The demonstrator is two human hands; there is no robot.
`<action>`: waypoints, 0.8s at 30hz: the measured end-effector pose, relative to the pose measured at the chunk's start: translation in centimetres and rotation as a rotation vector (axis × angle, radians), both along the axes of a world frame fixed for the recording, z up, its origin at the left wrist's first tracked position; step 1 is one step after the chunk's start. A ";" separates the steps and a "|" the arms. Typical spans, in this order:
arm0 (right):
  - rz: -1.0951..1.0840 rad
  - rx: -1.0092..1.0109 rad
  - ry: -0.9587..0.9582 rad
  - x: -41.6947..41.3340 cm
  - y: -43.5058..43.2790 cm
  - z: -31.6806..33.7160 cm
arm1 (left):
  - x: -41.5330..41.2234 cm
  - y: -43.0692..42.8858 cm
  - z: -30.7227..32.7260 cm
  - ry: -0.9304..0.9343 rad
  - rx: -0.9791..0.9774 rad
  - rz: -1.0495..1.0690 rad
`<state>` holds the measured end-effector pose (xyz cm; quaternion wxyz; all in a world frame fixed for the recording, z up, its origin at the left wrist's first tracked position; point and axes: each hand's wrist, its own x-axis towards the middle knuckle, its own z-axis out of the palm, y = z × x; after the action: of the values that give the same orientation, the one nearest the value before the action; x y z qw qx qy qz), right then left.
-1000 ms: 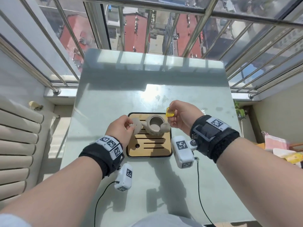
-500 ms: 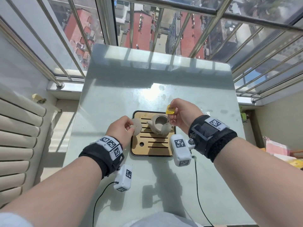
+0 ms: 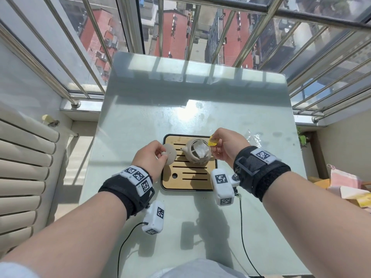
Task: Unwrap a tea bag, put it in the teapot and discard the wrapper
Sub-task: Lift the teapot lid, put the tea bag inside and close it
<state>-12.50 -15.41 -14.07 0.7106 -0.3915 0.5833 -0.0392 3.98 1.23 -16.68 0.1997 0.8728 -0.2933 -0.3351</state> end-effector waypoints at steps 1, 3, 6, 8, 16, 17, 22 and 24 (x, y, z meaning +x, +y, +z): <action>0.015 -0.009 0.028 -0.3 0.1 -0.3 | -0.1 0.0 0.1 0.000 -0.004 -0.002; 0.046 -0.020 0.082 -1.0 0.1 -0.8 | -0.3 0.0 0.2 0.002 -0.014 -0.004; 0.081 -0.022 0.118 -1.4 0.1 -1.3 | -0.7 -0.1 0.6 0.013 -0.038 0.002; 0.103 -0.035 0.116 -1.5 0.3 -1.3 | -1.0 -0.2 0.9 0.009 -0.051 -0.001; 0.208 -0.182 0.179 -1.3 1.1 1.0 | -0.9 -0.5 3.2 -0.032 -0.152 -0.022; 0.207 -0.205 0.182 -1.4 1.1 1.3 | -0.8 -0.6 3.6 -0.042 -0.163 -0.031; 0.129 -0.322 0.256 -2.9 1.4 3.5 | -1.3 -1.8 5.4 -0.061 -0.226 -0.141; 0.093 -0.350 0.313 -4.1 1.7 4.4 | -2.0 -2.6 6.1 -0.069 -0.250 -0.207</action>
<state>-16.61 -13.70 -9.70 0.5340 -0.5364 0.6519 -0.0459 1.94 -1.39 -10.54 0.2609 0.8174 -0.4276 -0.2845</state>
